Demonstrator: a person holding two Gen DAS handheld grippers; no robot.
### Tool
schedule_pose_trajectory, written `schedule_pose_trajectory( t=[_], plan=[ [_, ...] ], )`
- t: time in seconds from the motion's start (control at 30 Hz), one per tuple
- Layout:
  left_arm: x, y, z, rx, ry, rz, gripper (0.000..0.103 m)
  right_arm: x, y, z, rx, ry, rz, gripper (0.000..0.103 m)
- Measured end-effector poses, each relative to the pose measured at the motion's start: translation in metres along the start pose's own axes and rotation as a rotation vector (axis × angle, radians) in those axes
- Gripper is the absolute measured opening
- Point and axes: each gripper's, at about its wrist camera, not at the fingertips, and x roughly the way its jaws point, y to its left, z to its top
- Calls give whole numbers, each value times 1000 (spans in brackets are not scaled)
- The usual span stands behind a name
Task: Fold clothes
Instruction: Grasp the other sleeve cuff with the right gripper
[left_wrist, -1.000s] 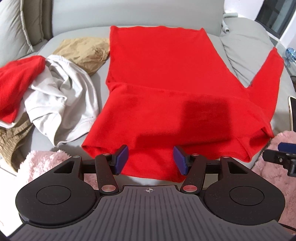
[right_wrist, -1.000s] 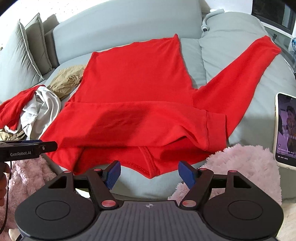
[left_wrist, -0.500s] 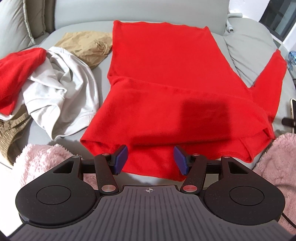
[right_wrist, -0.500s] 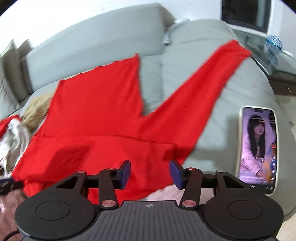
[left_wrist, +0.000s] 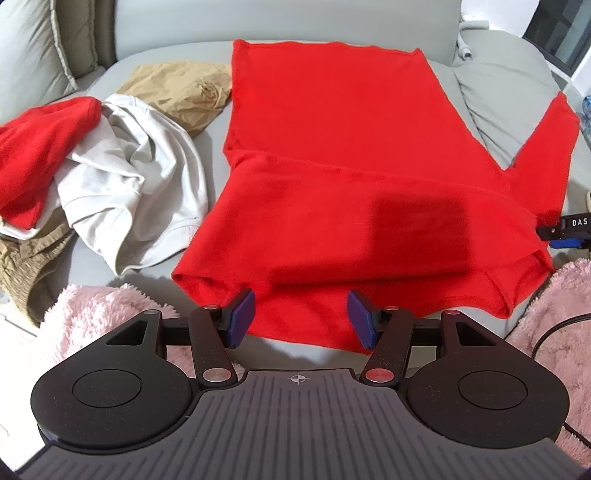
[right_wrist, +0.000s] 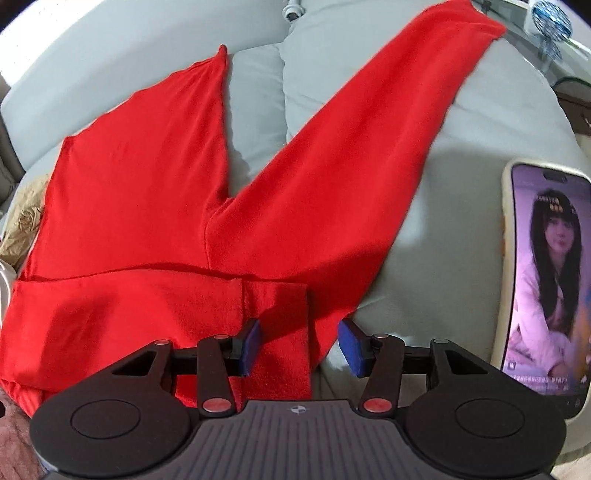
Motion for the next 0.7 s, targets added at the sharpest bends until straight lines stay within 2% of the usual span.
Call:
schedule_pose_trajectory(
  t=[0.07,0.13,0.2,0.23,0.33,0.5,0.57,0.63,0.67,0.7],
  plan=[
    [1,-2,0,4,4,0,61,1,5,-1,-31,-1,-12,49],
    [1,-3,0,9,5,-1,61,-1,10,-5,-73,-11,-9,38],
    [0,-5,-1,14,4,-2,61,-4,15,-8,-116,-19,-1,3],
    [0,-5,-1,15,3,-3,61,-5,19,-10,-141,-22,-7,0],
    [-1,-1,-1,7,-2,-3,61,-20,34,-14,-239,-94,-57,0],
    [-3,5,-1,-2,-8,0,61,-55,49,-1,-321,-255,-112,0],
    [-3,7,0,-10,-11,-3,61,-55,48,9,-314,-215,-83,2],
    [-5,8,0,-17,-14,-6,61,-47,40,13,-275,-162,-53,19],
    [-5,9,-1,-18,-16,-7,61,-42,35,13,-249,-140,-45,40],
    [-6,8,-1,-15,-17,-6,61,-36,31,13,-223,-119,-36,43]
  ],
)
